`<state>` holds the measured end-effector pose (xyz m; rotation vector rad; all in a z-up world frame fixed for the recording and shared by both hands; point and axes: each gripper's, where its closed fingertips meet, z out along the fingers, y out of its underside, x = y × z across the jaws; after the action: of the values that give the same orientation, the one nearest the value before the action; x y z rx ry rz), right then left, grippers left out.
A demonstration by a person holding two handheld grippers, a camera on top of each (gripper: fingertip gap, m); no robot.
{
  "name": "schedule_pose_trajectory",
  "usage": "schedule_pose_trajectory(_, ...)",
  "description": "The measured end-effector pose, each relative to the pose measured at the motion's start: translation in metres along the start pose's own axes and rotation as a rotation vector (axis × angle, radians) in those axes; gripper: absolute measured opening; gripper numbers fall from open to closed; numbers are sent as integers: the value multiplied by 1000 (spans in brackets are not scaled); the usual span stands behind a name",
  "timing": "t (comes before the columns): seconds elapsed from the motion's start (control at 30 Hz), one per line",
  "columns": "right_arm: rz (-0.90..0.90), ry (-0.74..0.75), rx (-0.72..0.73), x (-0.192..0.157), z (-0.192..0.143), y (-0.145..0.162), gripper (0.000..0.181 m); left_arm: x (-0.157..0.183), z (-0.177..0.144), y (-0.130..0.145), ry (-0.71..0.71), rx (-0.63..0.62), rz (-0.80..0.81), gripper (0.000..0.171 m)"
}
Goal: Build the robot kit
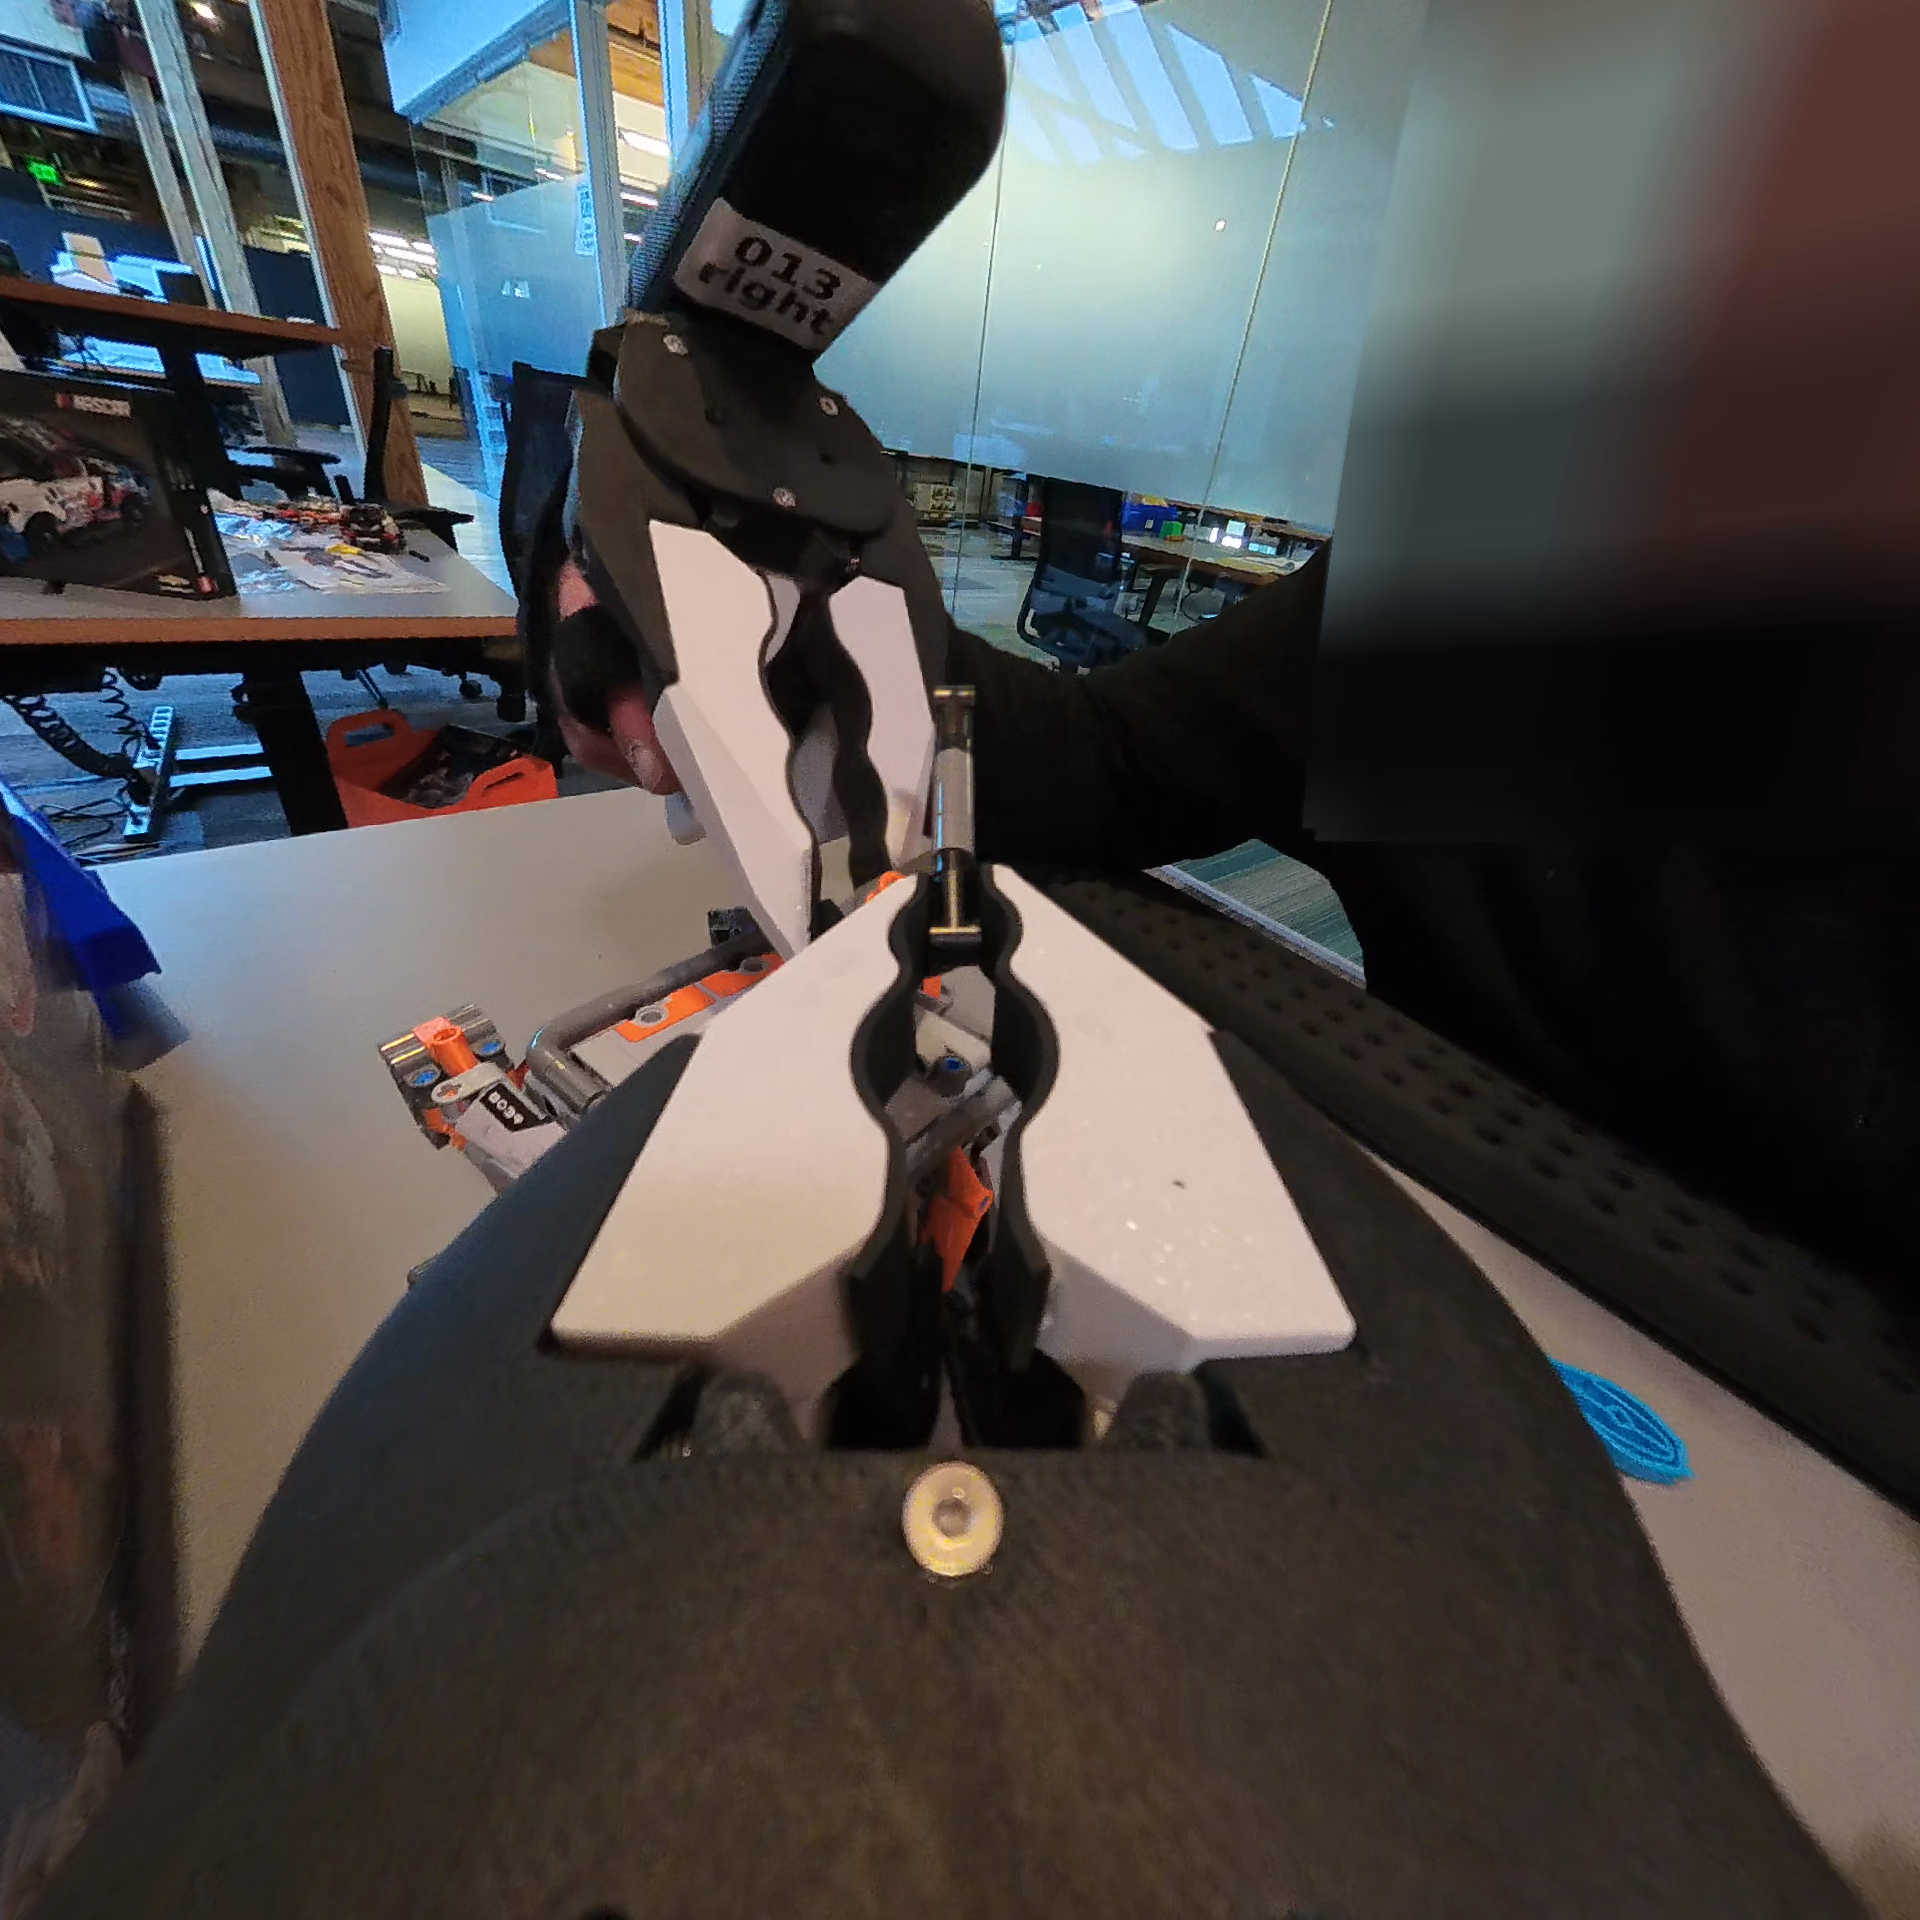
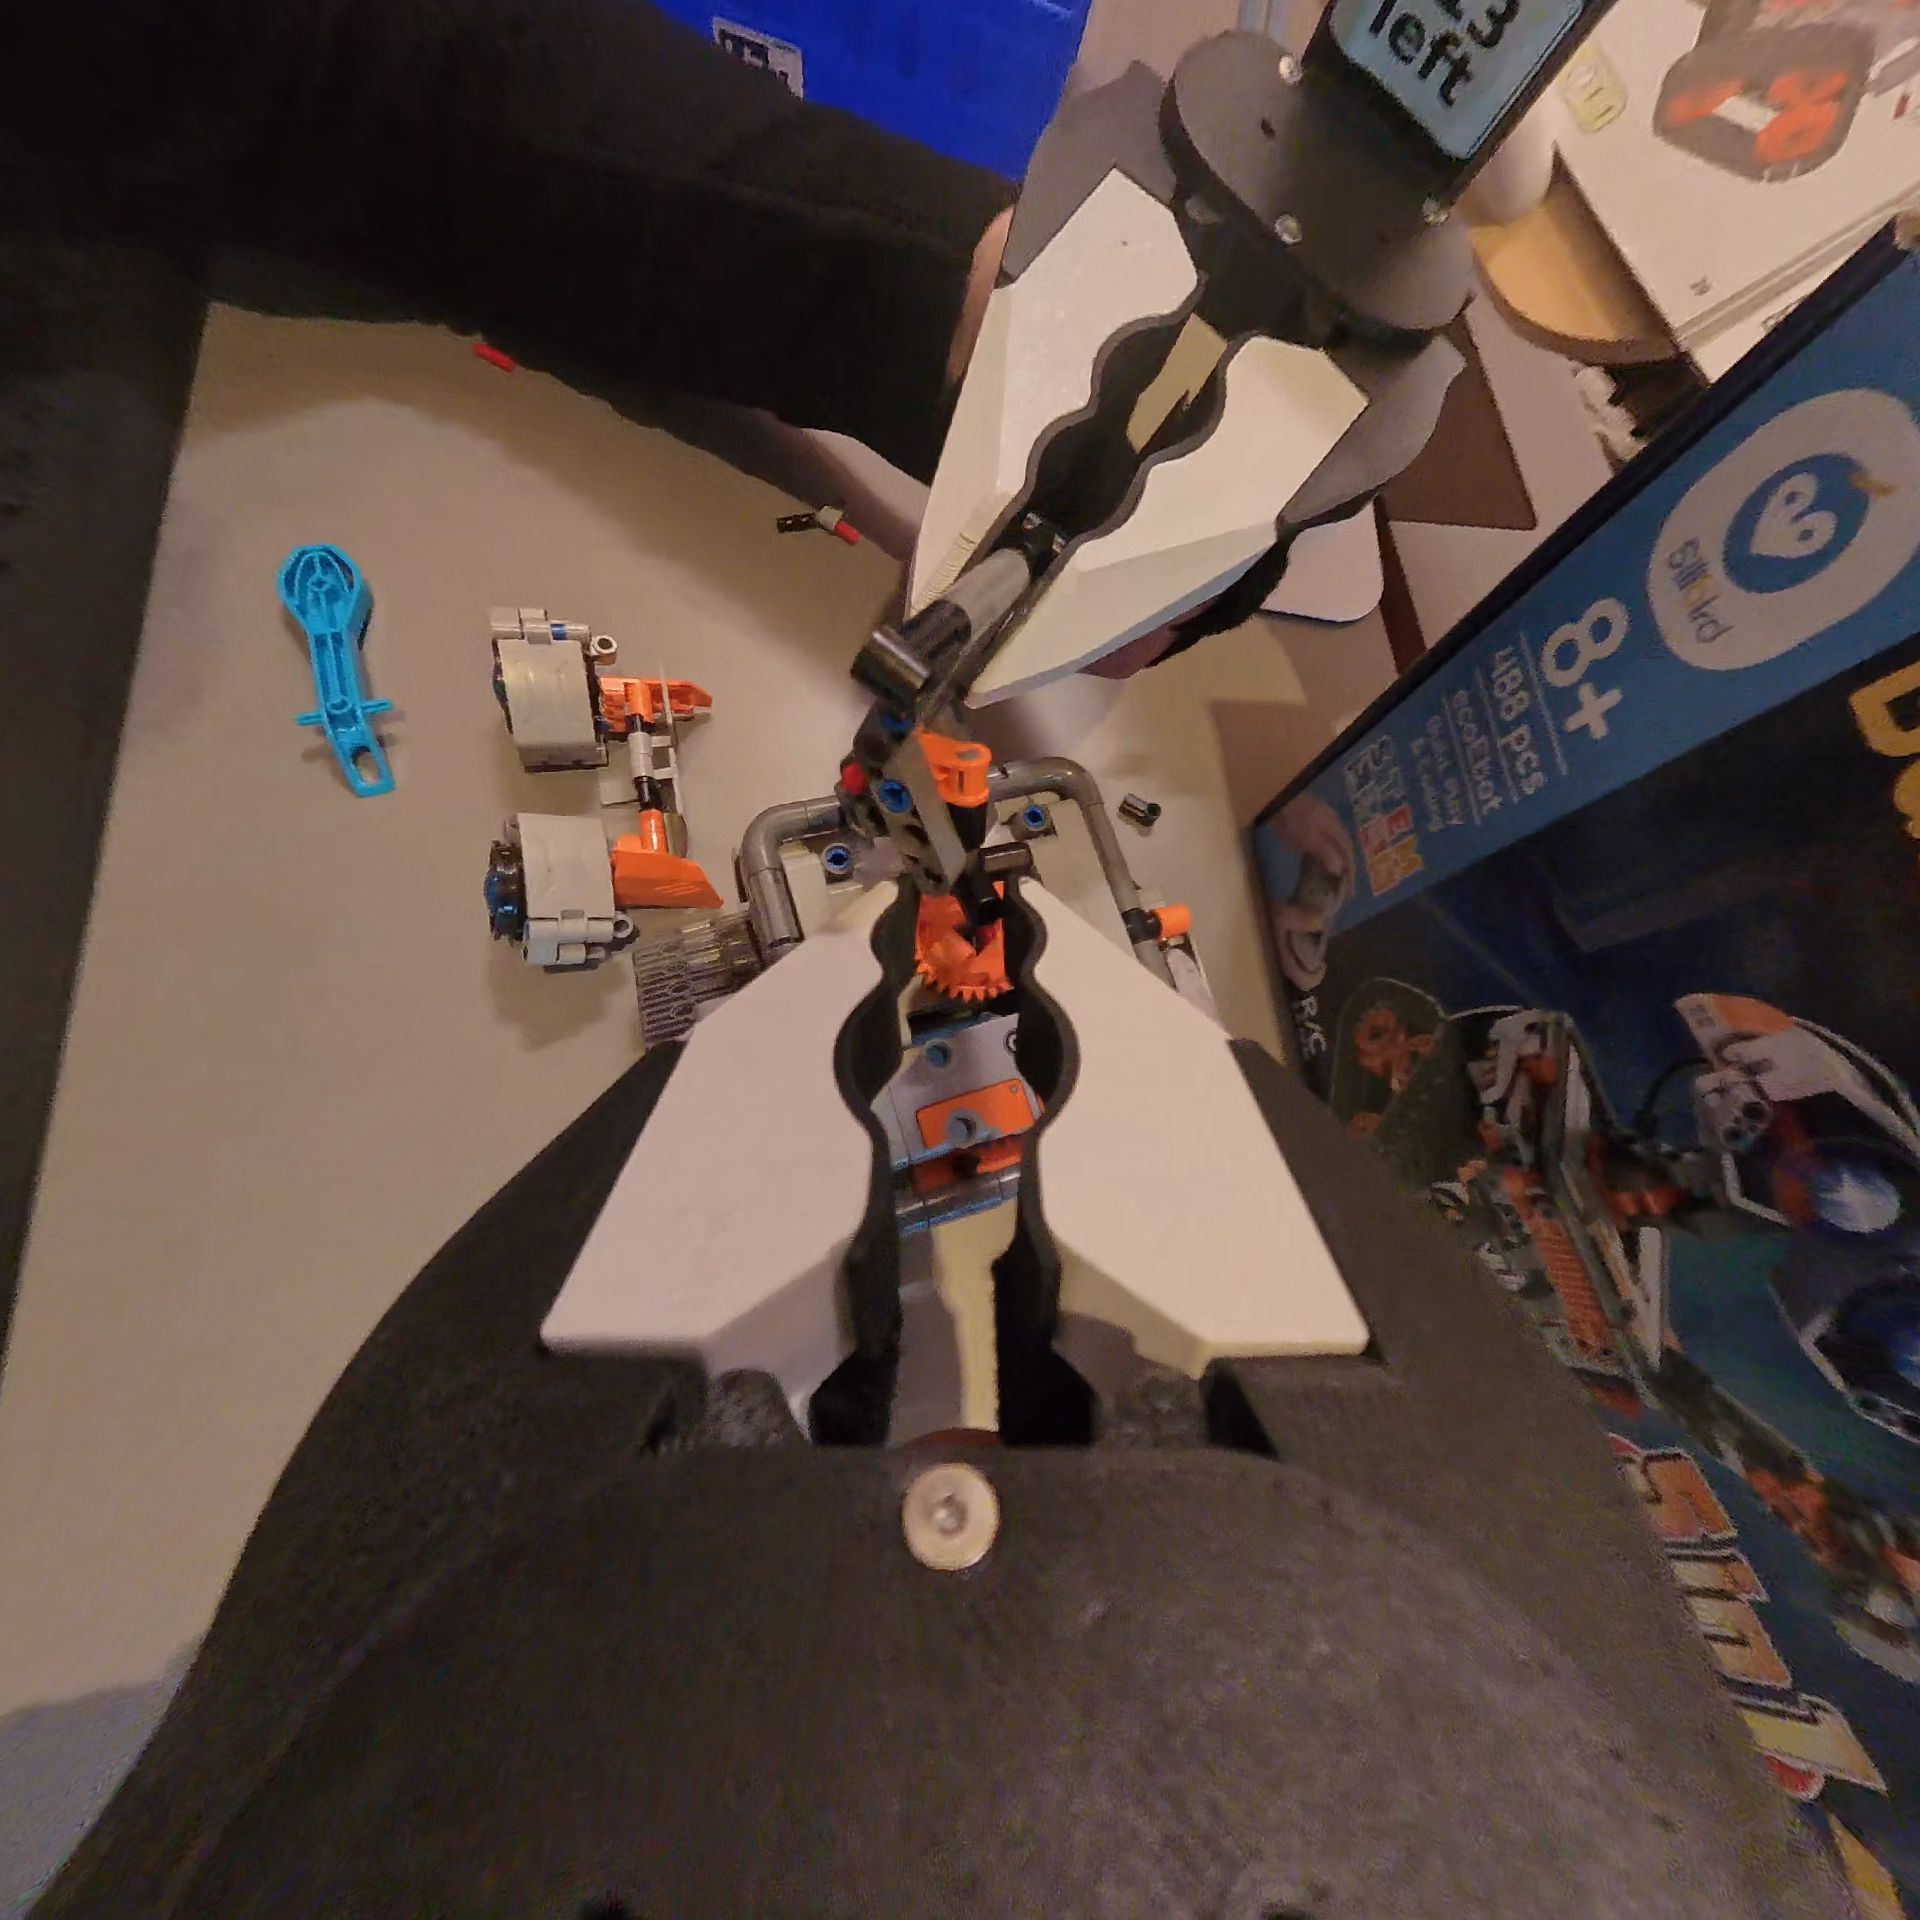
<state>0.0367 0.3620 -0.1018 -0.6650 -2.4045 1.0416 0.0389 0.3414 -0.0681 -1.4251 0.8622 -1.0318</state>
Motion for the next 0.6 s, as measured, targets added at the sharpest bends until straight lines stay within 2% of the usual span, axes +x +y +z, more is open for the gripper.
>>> schedule_pose_trajectory(0.2,-54,118,-75,8,-9,0,5,-6,-5,-4,-49,8,-3,9)
schedule_pose_trajectory(0.33,-98,208,-172,14,-11,5,5,-14,-9,1,-129,-59,14,14)
schedule_pose_trajectory(0.6,-184,290,-311,21,-8,21,5,-19,-9,7,-246,-226,85,29)
